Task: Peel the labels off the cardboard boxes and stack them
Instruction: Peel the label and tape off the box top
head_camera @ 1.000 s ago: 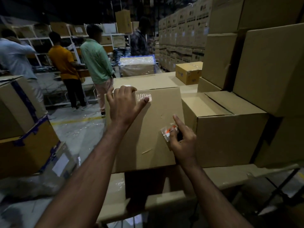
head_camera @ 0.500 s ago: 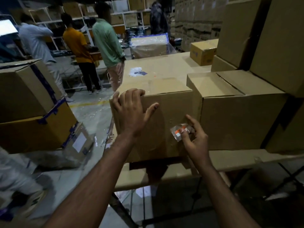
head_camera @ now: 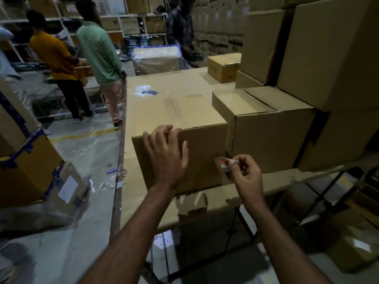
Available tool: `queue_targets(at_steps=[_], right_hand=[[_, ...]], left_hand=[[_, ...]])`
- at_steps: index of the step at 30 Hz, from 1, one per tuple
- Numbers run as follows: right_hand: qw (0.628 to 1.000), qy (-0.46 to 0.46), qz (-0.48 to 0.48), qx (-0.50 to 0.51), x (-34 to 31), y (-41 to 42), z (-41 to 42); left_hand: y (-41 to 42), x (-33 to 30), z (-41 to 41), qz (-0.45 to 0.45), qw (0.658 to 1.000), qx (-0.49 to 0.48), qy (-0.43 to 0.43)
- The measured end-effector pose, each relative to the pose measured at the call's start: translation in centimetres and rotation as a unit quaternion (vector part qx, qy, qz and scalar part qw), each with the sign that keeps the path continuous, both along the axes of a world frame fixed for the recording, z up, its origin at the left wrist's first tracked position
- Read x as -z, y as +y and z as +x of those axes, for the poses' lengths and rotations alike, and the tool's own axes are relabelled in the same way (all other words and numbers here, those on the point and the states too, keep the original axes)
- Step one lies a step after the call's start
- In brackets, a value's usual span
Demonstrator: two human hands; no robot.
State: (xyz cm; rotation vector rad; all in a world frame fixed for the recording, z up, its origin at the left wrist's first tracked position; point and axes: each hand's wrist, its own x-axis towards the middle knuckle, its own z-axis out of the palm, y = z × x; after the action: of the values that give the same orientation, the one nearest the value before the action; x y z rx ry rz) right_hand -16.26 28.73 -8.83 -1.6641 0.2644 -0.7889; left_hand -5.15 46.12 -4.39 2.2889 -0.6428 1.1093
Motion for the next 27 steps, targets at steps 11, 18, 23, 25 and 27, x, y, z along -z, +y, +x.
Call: queue_targets(at_steps=[11,18,23,25,27], right_hand=[[0.991,0.012,0.047,0.127,-2.3,-4.3,-6.0],[0.975,0.001,0.084,0.207,-3.3,-12.4,-12.1],[0.952,-0.031,0.142,0.269,-2.8,-21.9,-16.2],[0.939,-0.049,0.151,0.304,-2.6,-27.0,-17.8],[0.934,-0.053,0.140,0.324,-2.5,-32.7,-19.2]], left_hand=[[-8.2,1.6,-5.0,-0.094,0.911,0.335,0.222],[-19.1,0.4,-8.9,-0.067,0.848,0.450,0.270],[-29.4,0.9,-12.9,-0.022,0.811,0.510,0.286],[-34.6,1.2,-14.4,-0.001,0.803,0.525,0.283],[-40.3,1.7,-16.0,0.008,0.800,0.533,0.276]])
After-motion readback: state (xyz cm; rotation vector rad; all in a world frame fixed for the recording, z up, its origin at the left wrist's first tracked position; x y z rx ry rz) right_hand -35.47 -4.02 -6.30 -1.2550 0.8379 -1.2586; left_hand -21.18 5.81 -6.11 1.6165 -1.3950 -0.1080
